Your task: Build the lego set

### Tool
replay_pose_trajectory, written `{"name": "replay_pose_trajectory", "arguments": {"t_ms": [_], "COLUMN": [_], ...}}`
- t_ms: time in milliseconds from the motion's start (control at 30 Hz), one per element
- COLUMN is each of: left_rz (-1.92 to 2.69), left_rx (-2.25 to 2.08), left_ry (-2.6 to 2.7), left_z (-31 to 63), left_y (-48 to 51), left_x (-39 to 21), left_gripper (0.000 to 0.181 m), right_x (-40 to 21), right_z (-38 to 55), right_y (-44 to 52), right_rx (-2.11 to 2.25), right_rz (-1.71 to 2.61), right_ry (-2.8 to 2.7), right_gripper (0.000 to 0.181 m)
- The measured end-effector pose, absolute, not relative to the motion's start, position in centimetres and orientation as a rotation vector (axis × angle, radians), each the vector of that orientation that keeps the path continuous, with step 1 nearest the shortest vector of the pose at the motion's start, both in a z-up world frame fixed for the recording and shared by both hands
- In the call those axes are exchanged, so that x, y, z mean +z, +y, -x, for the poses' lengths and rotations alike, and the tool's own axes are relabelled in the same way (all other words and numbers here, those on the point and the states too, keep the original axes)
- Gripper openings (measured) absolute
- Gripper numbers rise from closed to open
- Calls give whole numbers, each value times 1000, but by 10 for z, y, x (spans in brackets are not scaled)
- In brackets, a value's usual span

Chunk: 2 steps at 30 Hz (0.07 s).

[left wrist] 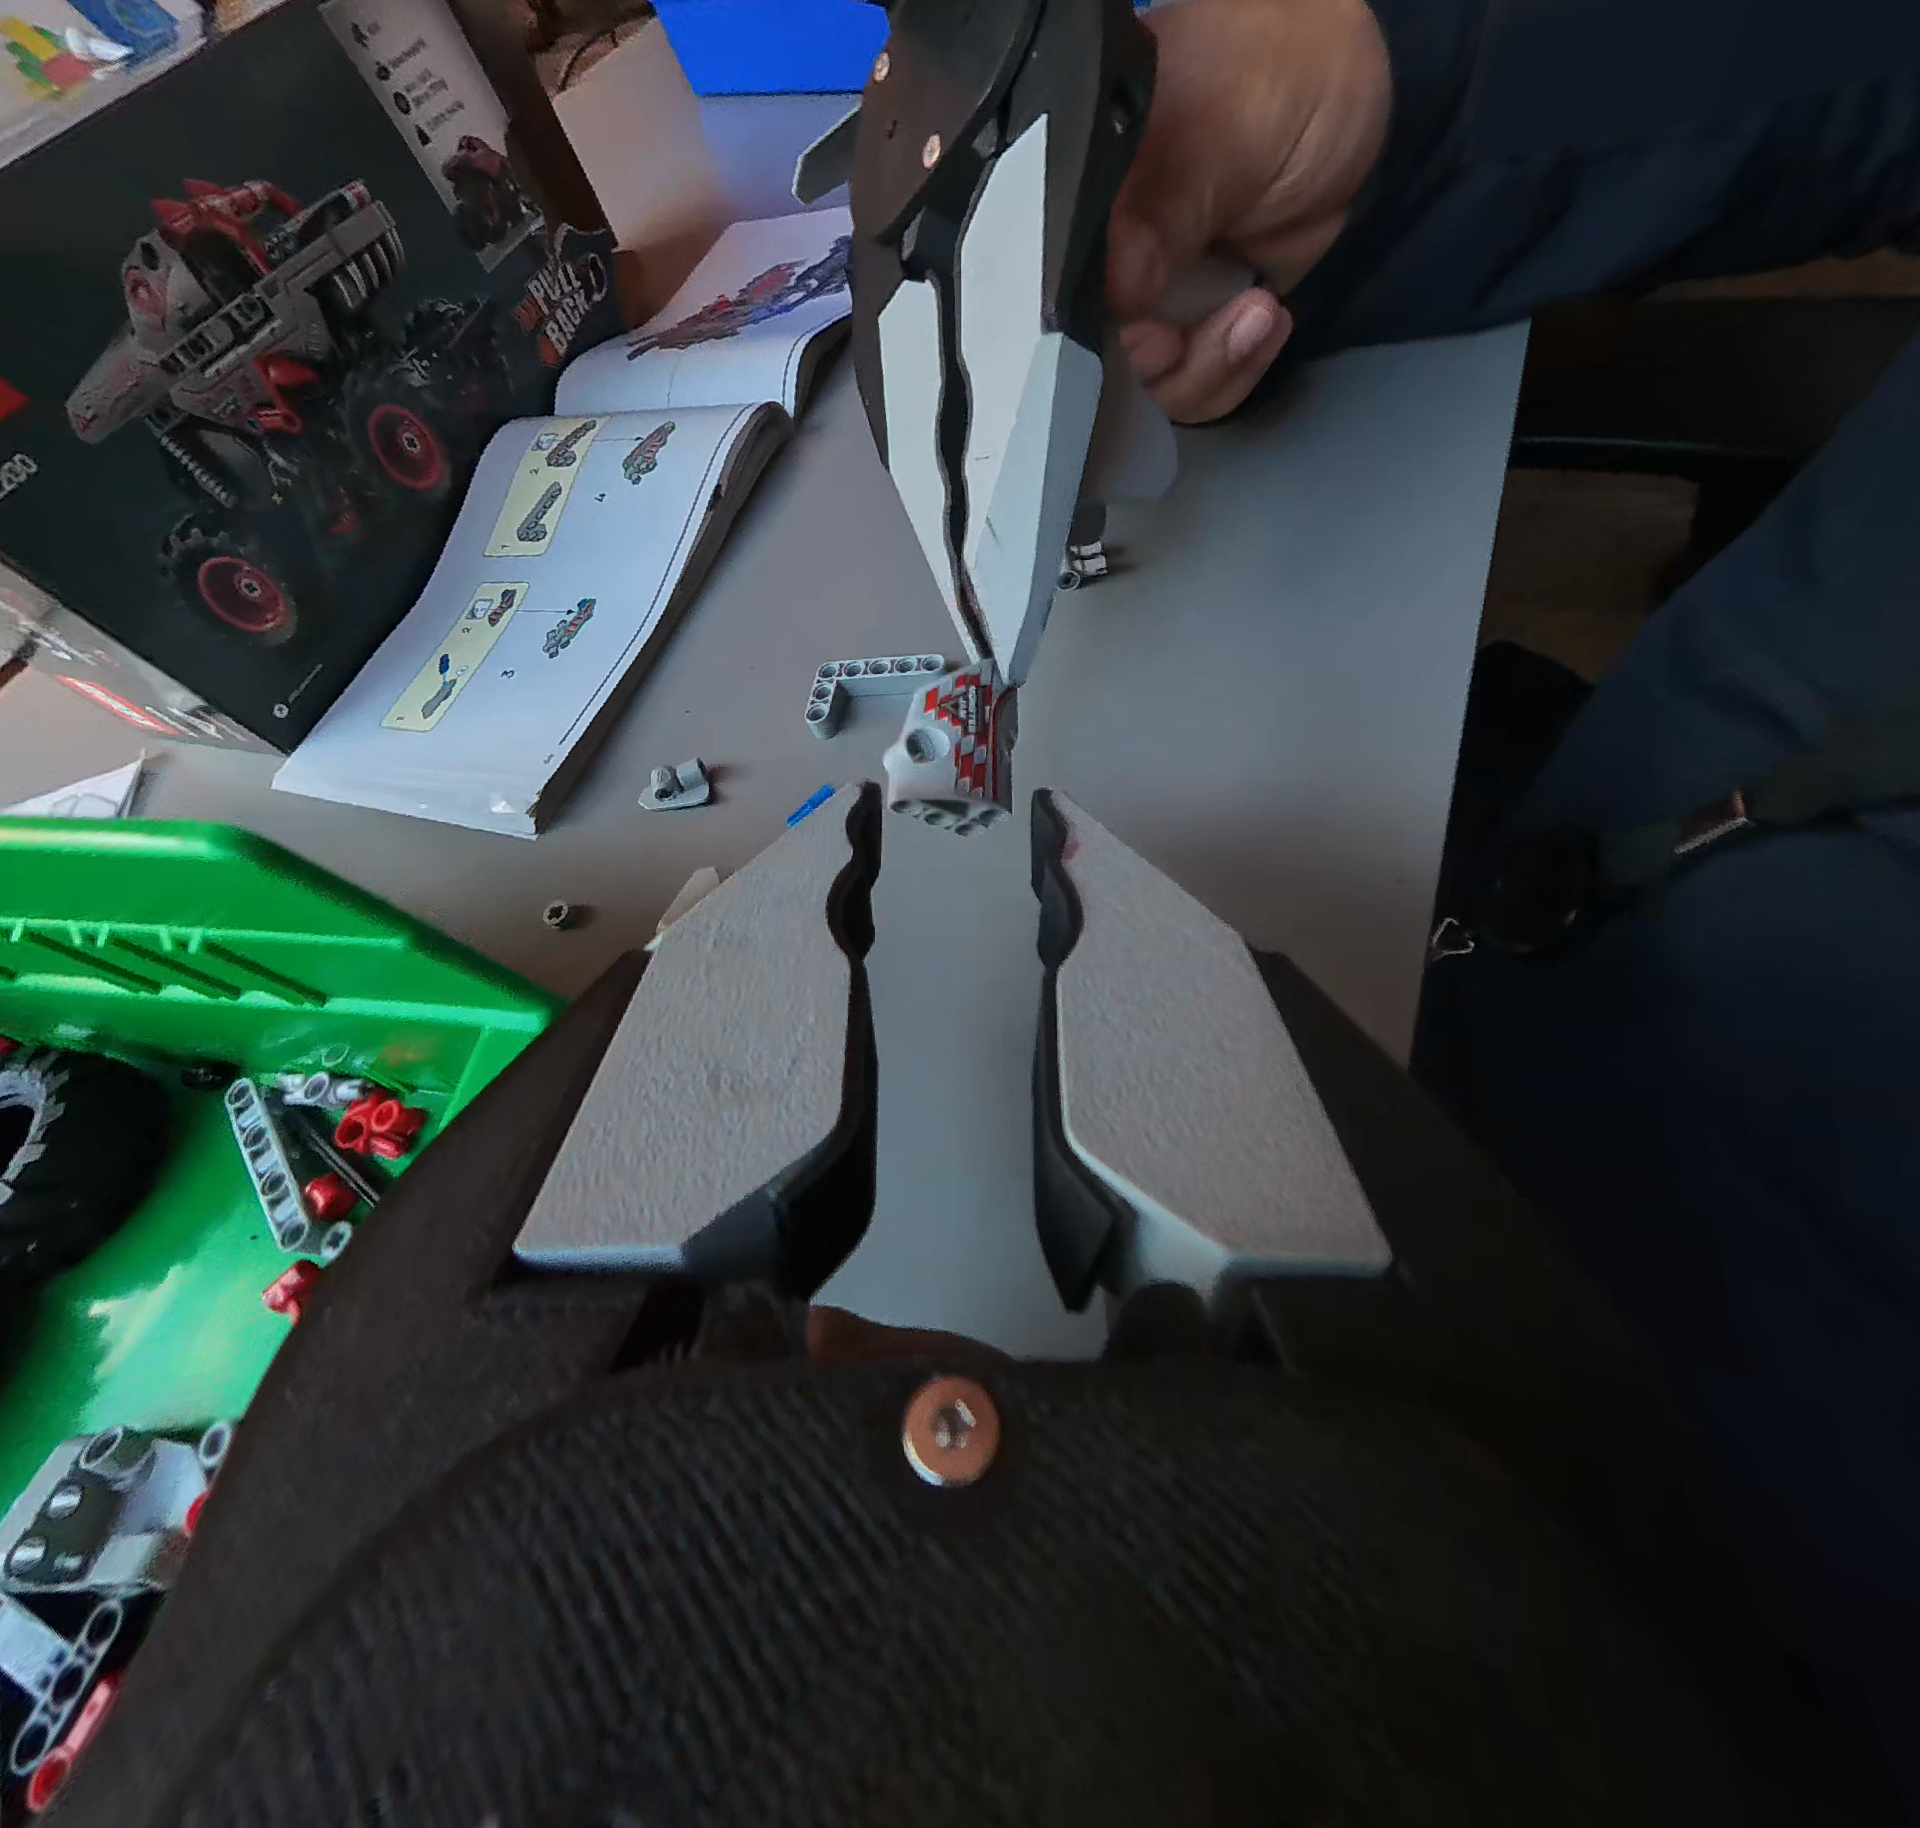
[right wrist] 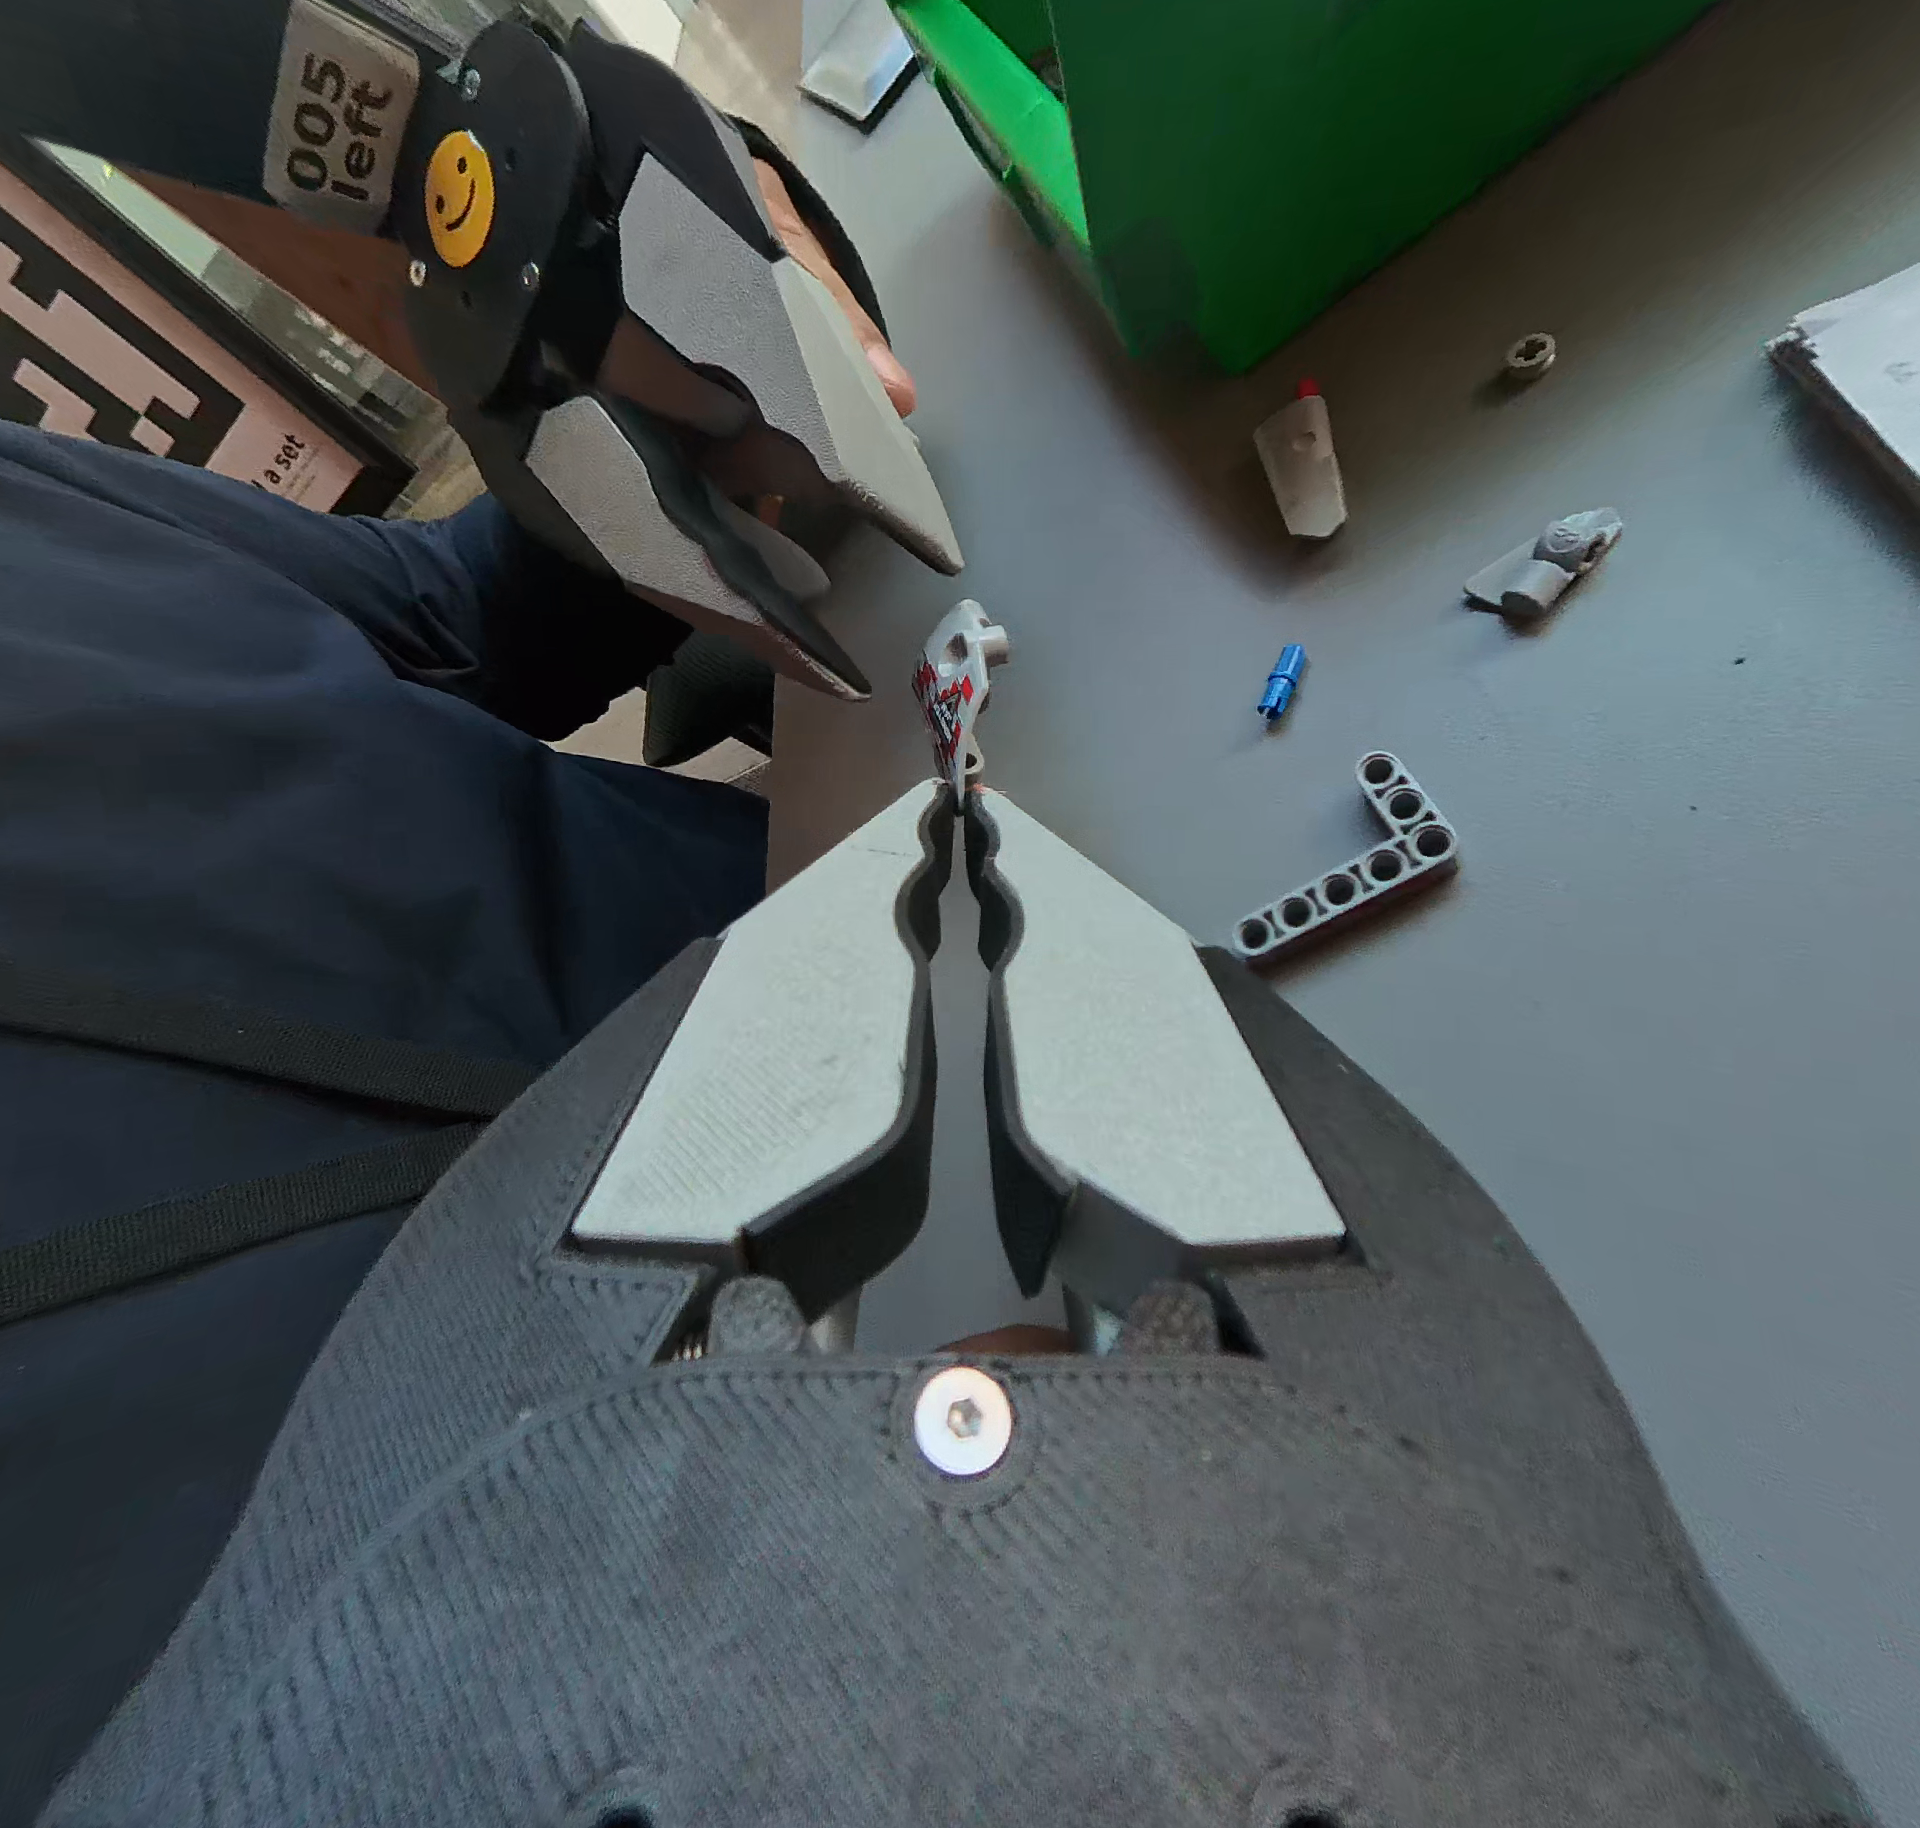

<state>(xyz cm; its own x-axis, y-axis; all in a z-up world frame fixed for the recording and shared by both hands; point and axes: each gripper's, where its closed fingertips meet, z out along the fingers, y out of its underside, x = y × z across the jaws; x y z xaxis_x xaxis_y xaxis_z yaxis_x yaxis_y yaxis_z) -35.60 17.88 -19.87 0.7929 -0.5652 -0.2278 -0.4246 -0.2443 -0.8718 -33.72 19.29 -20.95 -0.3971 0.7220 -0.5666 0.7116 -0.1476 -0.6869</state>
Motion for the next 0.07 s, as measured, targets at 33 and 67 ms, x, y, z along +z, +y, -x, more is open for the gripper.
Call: {"name": "replay_pose_trajectory", "arguments": {"t_ms": [33,67], "left_rz": [1881,1887], "left_rx": [-148,-141], "left_ry": [772,794], "left_z": [354,351], "left_y": [179,179], "left_x": [-201,-203], "left_gripper": [25,26], "right_x": [-211,-212], "right_z": [337,337], "right_y": [192,192], "right_rx": [1623,1613], "right_rz": [1719,1718], "right_ry": [-2055,-2061], "right_gripper": [0,0]}}
